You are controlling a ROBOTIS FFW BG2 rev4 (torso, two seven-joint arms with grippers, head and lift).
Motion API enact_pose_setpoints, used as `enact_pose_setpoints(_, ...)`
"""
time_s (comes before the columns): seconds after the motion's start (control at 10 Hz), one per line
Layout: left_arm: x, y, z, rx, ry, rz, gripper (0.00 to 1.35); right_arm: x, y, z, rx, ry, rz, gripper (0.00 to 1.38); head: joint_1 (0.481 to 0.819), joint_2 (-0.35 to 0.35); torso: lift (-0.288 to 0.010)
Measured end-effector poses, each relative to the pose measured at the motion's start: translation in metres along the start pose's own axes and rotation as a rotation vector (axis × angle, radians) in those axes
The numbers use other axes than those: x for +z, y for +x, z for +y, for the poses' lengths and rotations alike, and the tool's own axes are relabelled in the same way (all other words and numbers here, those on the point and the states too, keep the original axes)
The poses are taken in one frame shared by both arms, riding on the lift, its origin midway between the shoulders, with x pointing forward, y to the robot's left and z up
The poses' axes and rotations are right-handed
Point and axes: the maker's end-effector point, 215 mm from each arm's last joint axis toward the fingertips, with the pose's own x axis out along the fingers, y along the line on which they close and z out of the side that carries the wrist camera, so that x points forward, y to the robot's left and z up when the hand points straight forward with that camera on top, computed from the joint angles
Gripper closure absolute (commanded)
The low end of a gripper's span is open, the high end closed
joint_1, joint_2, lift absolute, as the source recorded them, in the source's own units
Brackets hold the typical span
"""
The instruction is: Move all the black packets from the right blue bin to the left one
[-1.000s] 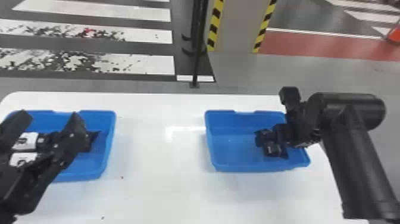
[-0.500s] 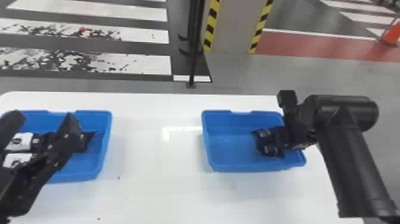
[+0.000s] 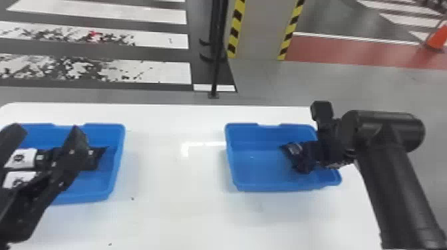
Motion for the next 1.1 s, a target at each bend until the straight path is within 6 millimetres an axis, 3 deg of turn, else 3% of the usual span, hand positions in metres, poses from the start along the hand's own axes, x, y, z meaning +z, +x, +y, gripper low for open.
enact_pose_setpoints(0.2,0.006,-0.001,0.001,0.004,0.007,-0.021,0.20,0.012,-0.006,0.033,0.130,0.008,-0.103,1.10,0.695,-0.134,-0.140)
enact_pose_setpoints(0.5,0.015,-0.002,0.003,0.009,0.011,-0.049,0.20,0.039,-0.052,0.098,0.387,-0.005,-0.370,1.10,0.695,-0.057,-0.140)
enact_pose_setpoints(0.7,0.019,-0.001,0.001,0.006,-0.006,-0.063,0.20,0.039,-0.105,0.152,0.584,-0.059,-0.528,1.10,0.695,0.016,-0.140)
enact_pose_setpoints(0.9,0.018,0.002,-0.006,-0.007,-0.032,-0.063,0.20,0.042,-0.169,0.221,0.788,-0.132,-0.676,1.10,0.695,0.086,-0.140)
enact_pose_setpoints(1.1,0.010,0.009,-0.023,-0.045,-0.071,-0.041,0.20,0.037,-0.215,0.291,0.978,-0.188,-0.724,1.10,0.695,0.165,-0.140)
